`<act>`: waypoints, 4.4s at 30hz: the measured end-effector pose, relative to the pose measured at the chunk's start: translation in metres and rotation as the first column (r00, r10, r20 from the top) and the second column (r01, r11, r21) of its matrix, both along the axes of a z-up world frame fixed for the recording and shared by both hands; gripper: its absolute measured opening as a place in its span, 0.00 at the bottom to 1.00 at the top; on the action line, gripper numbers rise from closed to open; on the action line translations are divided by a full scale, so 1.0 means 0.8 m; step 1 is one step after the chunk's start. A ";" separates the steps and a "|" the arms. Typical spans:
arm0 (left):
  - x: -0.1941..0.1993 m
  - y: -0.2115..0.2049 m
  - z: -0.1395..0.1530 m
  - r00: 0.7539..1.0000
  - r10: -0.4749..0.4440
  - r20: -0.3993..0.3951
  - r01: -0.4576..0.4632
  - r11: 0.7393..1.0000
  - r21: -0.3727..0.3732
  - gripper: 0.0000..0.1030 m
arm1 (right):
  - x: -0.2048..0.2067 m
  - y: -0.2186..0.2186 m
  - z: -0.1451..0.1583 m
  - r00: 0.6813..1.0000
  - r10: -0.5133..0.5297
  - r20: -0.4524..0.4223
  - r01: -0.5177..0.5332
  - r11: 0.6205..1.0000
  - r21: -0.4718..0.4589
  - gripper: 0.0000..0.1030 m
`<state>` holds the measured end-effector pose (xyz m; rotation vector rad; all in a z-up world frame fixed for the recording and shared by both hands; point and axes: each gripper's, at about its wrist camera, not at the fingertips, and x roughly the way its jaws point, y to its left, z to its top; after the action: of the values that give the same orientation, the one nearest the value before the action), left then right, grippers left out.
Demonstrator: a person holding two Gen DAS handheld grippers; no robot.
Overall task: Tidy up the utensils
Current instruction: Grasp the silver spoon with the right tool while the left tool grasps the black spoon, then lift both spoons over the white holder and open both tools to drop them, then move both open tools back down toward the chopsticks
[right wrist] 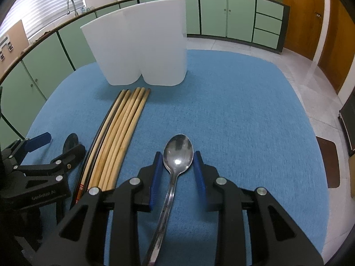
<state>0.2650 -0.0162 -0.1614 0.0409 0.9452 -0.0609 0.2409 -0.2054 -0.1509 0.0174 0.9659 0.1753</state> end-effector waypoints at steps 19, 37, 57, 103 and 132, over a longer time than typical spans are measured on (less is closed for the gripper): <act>-0.024 0.006 0.044 0.975 -0.143 0.169 0.172 0.970 -0.171 0.33 | -0.002 -0.025 0.040 0.993 -0.029 0.114 0.020 0.996 0.083 0.27; -0.080 0.006 0.133 0.816 -0.141 0.561 0.214 0.975 -0.065 0.33 | -0.009 -0.051 0.140 0.917 -0.016 0.399 -0.049 0.987 0.154 0.26; 0.099 -0.047 0.220 0.655 -0.112 0.747 0.119 0.992 0.044 0.33 | 0.163 -0.063 0.233 0.838 -0.083 0.539 -0.006 0.987 0.161 0.26; -0.156 0.011 0.027 0.989 -0.086 0.117 0.088 0.996 -0.009 0.69 | -0.131 -0.014 0.012 0.998 0.014 0.063 -0.018 0.997 0.077 0.83; -0.166 0.010 0.020 0.994 -0.073 0.085 0.074 0.997 -0.009 0.69 | -0.139 -0.006 0.001 0.998 0.006 0.060 -0.006 1.000 0.012 0.56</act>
<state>0.1323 -0.0080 -0.1450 0.0671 0.8585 -0.1323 0.1301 -0.2099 -0.1502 0.0200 0.9053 0.1862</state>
